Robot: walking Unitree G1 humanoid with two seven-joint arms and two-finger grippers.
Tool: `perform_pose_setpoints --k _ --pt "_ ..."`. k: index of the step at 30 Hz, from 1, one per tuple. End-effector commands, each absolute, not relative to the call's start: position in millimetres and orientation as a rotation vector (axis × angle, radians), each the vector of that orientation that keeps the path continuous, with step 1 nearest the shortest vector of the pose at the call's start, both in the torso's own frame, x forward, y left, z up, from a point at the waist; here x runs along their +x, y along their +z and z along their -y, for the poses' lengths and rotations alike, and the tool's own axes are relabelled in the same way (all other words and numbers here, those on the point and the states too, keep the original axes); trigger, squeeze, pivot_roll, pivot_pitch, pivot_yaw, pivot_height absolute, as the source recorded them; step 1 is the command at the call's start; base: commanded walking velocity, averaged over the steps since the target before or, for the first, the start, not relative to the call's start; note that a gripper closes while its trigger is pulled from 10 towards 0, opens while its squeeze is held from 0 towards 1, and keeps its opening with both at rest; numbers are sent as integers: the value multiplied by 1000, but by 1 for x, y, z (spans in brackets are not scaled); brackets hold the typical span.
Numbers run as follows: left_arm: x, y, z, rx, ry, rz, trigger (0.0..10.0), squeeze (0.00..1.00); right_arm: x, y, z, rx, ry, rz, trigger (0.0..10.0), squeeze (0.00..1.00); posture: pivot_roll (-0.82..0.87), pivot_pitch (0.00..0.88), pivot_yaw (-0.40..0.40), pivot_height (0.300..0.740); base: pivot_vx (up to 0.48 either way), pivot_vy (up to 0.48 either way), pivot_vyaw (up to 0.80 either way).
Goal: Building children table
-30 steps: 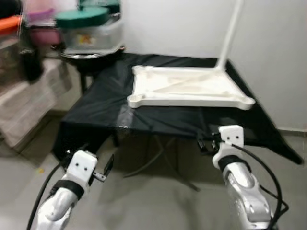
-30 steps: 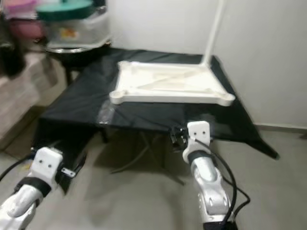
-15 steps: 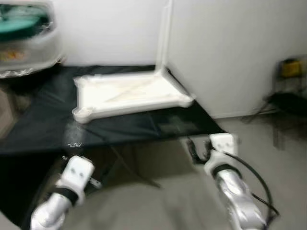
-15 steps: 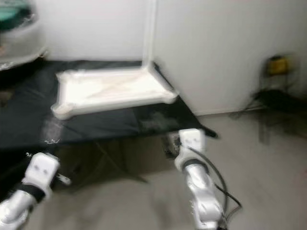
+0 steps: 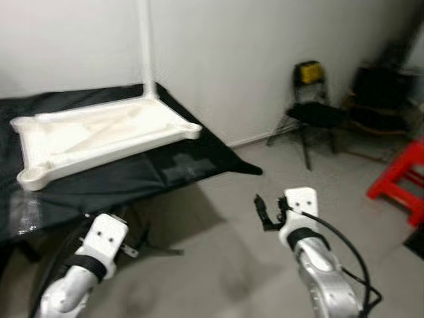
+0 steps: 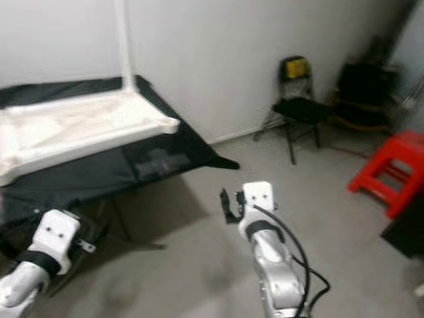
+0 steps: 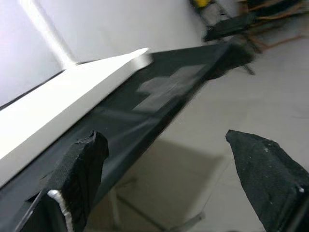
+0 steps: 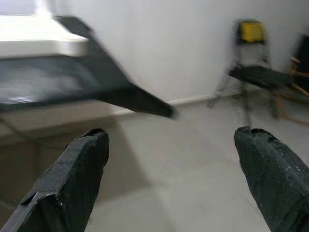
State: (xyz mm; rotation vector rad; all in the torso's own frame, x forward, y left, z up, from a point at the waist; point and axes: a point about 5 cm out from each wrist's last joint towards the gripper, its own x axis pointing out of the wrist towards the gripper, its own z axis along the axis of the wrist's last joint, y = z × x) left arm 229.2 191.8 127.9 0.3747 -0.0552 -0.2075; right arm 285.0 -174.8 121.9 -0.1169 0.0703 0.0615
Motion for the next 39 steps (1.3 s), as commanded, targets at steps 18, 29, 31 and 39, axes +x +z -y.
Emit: perform_pose_setpoints --k 18,29,31,39 --pt "229 125 -193 384 -203 44 10000 0 289 117 180 -172 58 -120 10000 0 1 0 -45 740 0 0 -27" --pt "230 123 -191 390 -204 39 10000 0 292 117 174 -239 115 -128 10000 0 0 0 -52 740 0 0 727" --pt "229 122 -189 390 -206 38 10000 0 292 117 174 -250 121 -128 10000 0 0 0 -53 740 0 0 800" --pt "229 121 -187 391 -211 38 10000 0 293 118 174 -237 121 -121 10000 0 -1 0 -55 740 0 0 790"
